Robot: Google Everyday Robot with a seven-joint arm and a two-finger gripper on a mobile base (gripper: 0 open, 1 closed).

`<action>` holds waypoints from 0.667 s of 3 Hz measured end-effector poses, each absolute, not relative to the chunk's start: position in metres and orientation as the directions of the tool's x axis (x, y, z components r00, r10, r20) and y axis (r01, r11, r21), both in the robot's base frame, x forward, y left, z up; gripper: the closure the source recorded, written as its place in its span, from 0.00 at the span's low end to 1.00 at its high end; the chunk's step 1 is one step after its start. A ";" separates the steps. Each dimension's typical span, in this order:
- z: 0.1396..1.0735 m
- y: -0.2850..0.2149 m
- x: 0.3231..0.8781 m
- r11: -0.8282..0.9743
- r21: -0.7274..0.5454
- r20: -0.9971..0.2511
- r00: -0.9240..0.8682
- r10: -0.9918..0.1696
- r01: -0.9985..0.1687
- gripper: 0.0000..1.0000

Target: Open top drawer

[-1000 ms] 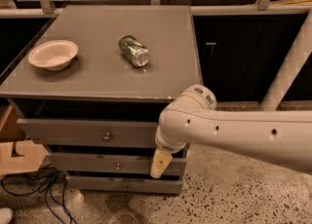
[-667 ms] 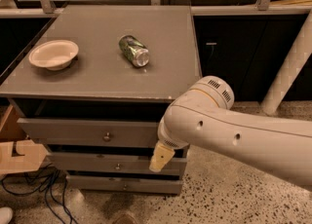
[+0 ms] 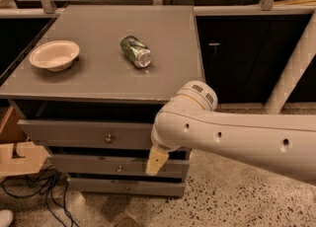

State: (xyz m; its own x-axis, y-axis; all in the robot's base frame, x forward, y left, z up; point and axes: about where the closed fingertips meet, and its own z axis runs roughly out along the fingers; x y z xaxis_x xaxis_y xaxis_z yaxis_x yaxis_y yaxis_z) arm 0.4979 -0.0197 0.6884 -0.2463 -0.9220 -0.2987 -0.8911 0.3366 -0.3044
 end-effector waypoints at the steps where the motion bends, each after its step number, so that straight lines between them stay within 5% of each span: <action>1: 0.673 -0.004 0.506 0.290 -0.302 -0.287 -0.204 -0.936 -0.908 0.00; 2: 0.663 0.007 0.513 0.256 -0.302 -0.279 -0.172 -0.945 -0.918 0.00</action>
Offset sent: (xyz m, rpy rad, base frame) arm 0.0224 0.0404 -0.0406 -0.0269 0.0181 0.1245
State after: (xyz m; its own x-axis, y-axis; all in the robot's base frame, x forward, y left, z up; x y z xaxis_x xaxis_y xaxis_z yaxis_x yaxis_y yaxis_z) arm 0.5126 0.0068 0.6627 -0.1716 -0.9449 -0.2786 -0.9184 0.2558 -0.3018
